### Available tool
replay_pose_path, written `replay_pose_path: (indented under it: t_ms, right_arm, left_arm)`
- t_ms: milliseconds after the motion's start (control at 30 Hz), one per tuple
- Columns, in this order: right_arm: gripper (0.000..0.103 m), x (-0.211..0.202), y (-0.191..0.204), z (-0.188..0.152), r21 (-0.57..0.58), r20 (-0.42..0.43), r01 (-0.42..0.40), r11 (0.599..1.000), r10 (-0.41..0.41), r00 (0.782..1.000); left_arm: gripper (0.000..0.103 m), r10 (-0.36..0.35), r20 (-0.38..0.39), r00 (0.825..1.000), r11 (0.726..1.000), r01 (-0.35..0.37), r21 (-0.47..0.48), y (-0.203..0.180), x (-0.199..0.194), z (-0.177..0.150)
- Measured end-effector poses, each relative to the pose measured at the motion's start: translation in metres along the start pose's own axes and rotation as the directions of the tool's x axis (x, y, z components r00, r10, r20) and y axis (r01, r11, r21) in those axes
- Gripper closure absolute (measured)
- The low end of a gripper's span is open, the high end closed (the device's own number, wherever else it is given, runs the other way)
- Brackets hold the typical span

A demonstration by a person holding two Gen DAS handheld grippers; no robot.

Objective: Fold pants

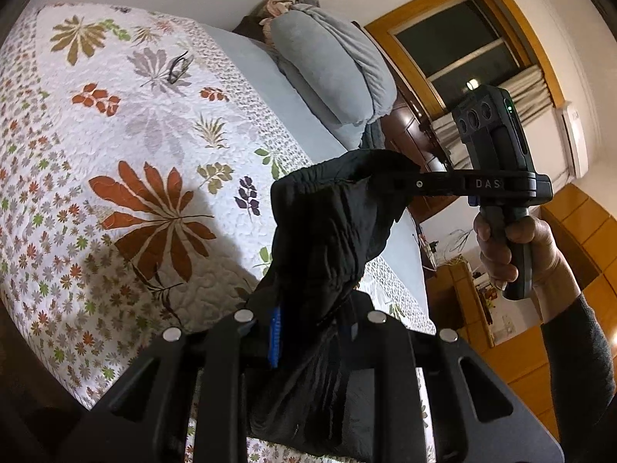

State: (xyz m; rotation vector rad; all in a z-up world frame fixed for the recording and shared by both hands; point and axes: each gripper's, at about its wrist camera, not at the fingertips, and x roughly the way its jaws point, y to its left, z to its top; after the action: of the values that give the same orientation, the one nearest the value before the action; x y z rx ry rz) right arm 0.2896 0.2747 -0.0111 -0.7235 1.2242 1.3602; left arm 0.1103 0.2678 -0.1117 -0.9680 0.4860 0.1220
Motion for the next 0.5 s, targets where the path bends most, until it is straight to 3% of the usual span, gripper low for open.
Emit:
replay_pose_path:
  t_ms: [500]
  right_arm:
    - [0.077, -0.051, -0.019, -0.068, 0.075, 0.088, 0.027, 0.997, -0.034, 0.996]
  left_arm:
    - [0.082, -0.011, -0.031, 0.999, 0.992, 0.014, 0.129, -0.061, 0.004, -0.024]
